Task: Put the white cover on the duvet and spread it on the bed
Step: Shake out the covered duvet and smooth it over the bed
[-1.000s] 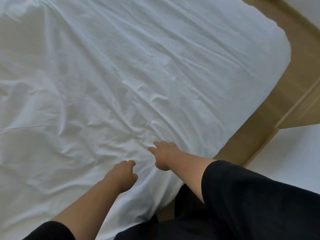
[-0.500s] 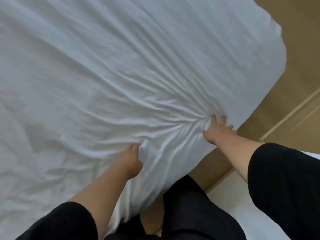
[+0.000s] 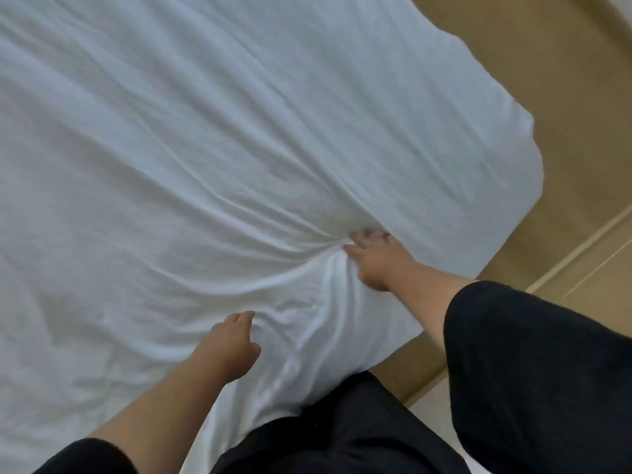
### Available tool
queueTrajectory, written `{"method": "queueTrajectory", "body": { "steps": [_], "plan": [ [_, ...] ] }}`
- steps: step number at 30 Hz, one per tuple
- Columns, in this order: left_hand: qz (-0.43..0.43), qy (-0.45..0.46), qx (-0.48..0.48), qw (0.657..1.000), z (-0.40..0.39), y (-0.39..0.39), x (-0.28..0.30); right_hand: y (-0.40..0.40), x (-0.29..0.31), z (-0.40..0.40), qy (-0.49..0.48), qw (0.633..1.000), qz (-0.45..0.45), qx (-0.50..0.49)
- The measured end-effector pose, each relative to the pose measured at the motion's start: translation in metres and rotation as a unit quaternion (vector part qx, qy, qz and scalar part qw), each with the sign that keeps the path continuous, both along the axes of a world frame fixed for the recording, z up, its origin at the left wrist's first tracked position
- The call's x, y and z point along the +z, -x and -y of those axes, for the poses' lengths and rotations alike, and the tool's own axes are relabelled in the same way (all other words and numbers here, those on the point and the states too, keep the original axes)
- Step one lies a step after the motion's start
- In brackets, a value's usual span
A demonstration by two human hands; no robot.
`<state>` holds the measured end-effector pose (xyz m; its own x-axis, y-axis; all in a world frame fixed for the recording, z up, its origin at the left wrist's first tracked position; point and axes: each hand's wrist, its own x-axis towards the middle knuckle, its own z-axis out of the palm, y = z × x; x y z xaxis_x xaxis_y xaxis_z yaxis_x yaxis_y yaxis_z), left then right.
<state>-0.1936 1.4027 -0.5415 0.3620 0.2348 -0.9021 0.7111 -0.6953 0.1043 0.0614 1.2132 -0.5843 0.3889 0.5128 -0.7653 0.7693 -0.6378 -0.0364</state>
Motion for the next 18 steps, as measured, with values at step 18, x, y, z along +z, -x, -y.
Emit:
{"method": "queueTrajectory", "body": {
  "steps": [18],
  "plan": [
    [0.107, 0.026, -0.079, 0.991, 0.014, -0.155, 0.085, -0.032, 0.151, 0.066, -0.015, 0.973, -0.091, -0.213]
  ]
}}
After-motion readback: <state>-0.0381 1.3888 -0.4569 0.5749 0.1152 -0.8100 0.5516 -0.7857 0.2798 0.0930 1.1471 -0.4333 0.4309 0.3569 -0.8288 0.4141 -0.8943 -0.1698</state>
